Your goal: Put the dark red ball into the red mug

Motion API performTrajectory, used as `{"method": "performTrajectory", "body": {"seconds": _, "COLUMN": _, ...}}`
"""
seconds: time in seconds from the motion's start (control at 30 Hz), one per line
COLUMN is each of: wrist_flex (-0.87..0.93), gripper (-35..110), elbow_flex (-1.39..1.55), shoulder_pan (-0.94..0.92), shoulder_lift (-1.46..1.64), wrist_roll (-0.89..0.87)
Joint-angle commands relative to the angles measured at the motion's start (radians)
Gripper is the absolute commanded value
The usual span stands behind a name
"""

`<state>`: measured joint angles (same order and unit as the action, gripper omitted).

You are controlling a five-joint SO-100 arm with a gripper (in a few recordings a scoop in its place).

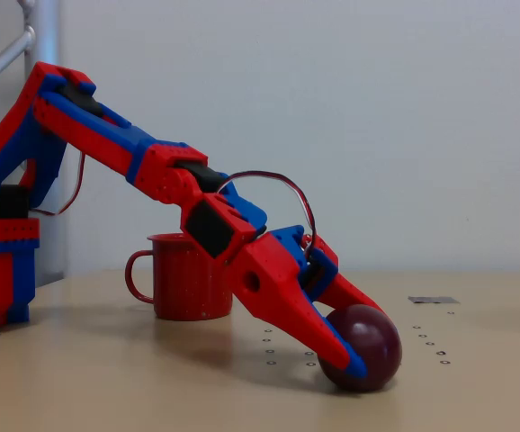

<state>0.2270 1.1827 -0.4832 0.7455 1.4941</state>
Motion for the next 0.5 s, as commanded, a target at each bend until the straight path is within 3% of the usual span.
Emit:
{"method": "performTrajectory", "body": {"seconds": 0.0, "wrist_flex": 0.006, "gripper": 32, "elbow_flex": -0.103, "shoulder_pan": 0.003, "shoulder_lift": 0.048, "wrist_roll": 0.020}}
{"method": "performTrajectory", "body": {"seconds": 0.47, "wrist_flex": 0.017, "gripper": 25, "elbow_flex": -0.112, "shoulder_pan": -0.017, "shoulder_lift": 0.055, "wrist_roll": -0.014}}
